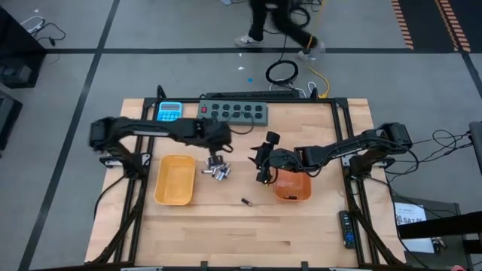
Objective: Sort batteries
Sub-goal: Put the silver battery into the yellow bin
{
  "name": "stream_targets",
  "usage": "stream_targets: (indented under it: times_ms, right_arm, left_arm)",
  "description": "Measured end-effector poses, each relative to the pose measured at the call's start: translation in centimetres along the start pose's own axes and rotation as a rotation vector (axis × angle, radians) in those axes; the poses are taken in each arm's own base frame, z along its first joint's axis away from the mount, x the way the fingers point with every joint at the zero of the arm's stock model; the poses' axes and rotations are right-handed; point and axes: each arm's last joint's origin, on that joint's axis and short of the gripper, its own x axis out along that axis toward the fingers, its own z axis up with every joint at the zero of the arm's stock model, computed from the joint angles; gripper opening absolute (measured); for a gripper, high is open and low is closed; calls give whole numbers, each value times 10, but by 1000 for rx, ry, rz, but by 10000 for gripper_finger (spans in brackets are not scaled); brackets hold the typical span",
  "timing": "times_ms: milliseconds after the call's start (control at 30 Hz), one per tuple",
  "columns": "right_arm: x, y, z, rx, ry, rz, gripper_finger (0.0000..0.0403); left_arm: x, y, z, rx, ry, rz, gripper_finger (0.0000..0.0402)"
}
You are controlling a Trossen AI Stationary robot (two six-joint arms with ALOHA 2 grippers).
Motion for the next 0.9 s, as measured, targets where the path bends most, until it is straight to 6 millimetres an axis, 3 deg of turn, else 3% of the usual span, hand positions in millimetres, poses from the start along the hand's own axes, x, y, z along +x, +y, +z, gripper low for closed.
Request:
stream_targets:
  times_ms: [100,267,600,733,900]
  right_arm:
    - [0,0,-1,-4,7,2,150]
    - [-1,3,0,-2,4,14,150]
    - [-7,14,0,11,-7,48,150]
    - [-9,18,1,7,-13,62,150]
    - [-8,17,1,10,-16,59,150]
  left_arm:
    - [-29,-12,-17,-100,-1,-57,20]
    - [-55,-36,-52,-281,9,-155,30]
    - [-46,-72,-109,-456,203,-157,58]
    - [-42,-75,-118,-434,270,-83,78]
    - [-38,-77,-116,-388,241,-36,153]
